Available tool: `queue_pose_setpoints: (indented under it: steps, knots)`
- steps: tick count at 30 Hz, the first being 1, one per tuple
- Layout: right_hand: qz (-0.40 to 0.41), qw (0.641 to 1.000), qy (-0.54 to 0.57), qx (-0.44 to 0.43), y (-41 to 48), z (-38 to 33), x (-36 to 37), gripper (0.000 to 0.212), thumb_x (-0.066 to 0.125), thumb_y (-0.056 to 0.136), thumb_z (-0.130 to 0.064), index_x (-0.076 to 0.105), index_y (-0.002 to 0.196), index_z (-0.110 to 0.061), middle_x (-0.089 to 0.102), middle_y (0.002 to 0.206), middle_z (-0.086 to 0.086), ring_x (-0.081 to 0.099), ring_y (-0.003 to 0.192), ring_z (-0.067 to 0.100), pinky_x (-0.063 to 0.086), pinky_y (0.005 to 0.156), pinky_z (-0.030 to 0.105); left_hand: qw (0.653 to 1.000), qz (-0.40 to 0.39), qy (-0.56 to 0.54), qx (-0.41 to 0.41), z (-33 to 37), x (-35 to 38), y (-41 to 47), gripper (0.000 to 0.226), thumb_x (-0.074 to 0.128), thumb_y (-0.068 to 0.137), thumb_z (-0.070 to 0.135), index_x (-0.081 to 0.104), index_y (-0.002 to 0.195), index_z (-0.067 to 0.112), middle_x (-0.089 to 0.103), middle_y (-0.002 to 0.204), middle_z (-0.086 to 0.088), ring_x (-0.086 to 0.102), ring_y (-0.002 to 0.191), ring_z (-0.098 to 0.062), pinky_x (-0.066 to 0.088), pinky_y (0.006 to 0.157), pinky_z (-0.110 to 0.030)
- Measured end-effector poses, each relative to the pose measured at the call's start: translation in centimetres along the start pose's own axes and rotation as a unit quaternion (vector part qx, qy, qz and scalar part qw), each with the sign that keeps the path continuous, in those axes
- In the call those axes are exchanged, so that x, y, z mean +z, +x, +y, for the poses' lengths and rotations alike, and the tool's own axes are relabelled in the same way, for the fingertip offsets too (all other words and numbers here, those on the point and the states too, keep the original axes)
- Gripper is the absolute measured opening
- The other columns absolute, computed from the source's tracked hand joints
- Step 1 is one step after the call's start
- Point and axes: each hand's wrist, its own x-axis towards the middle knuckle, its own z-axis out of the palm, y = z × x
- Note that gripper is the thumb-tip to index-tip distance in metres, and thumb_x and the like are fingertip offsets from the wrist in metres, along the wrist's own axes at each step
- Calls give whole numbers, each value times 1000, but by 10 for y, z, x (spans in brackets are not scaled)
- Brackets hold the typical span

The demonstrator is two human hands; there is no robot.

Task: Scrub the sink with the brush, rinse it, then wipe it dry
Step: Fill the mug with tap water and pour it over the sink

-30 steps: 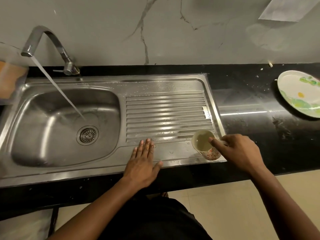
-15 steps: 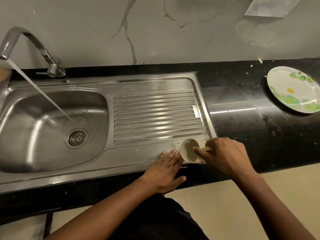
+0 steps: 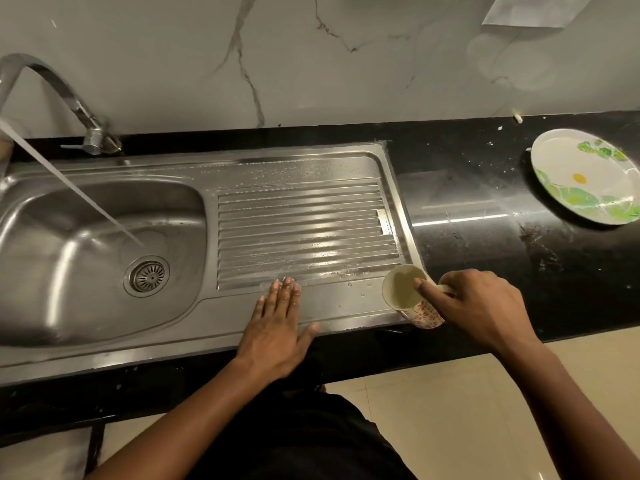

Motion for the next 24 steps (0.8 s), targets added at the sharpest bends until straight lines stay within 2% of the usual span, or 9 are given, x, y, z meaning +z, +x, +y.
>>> queue_pose_setpoints:
  steps: [2,6,8,12,15,19,21,24]
  knots:
    - [1,1000,-18,-12,2,-1,1,66,39,90,-81,63,62,-26,61,53,-11,58,47,5,52,49,27,1000,-3,-6,13,3,0,-2,84,3,100,72,-22,160,18,-34,166,-3,-31,153,-22,-7,129,-45]
    - [-25,997,-51,-53,7,-13,5,66,38,90,-82,65,68,-26,62,59,-10,58,51,5,46,50,21,991,-35,8,132,27,2,-1,81,6,101,72,-22,160,24,-32,166,2,-33,153,-16,-6,129,-48]
    - [-33,995,-60,-71,9,-18,8,68,36,90,-83,65,70,-26,63,61,-9,59,52,5,49,52,22,983,-47,9,178,40,4,3,80,8,101,72,-22,160,26,-31,167,3,-33,152,-14,-6,129,-48]
    - [-47,995,-50,-79,9,-20,12,68,37,90,-83,67,72,-25,64,61,-8,60,52,6,55,54,25,973,-42,12,225,61,7,17,82,13,103,70,-6,165,19,-12,172,-5,-27,155,-17,-6,129,-49]
    - [-57,996,-23,-62,6,-11,7,66,39,89,-83,68,70,-26,65,59,-9,61,51,5,48,49,21,971,-26,13,238,71,8,28,81,17,104,67,-1,165,16,-5,173,-8,-22,157,-20,-5,129,-50]
    - [-59,998,-9,-26,1,7,-10,60,43,94,-77,64,65,-28,60,52,-12,60,54,-7,30,42,12,973,-24,13,231,88,6,43,82,16,103,67,-6,165,18,-17,171,-5,-22,157,-20,-6,128,-51]
    - [-60,998,-31,-4,0,16,-16,61,41,95,-76,65,65,-28,61,53,-12,60,51,-4,28,42,11,974,-30,23,225,97,6,52,82,14,103,68,-8,164,18,-20,170,-3,-23,156,-19,-7,128,-52]
    - [-63,996,-60,24,0,26,-20,63,38,95,-77,67,69,-28,64,57,-13,59,48,0,33,45,15,974,-32,31,224,112,3,66,82,12,102,68,-9,164,18,-20,170,-3,-24,156,-19,-8,128,-52]
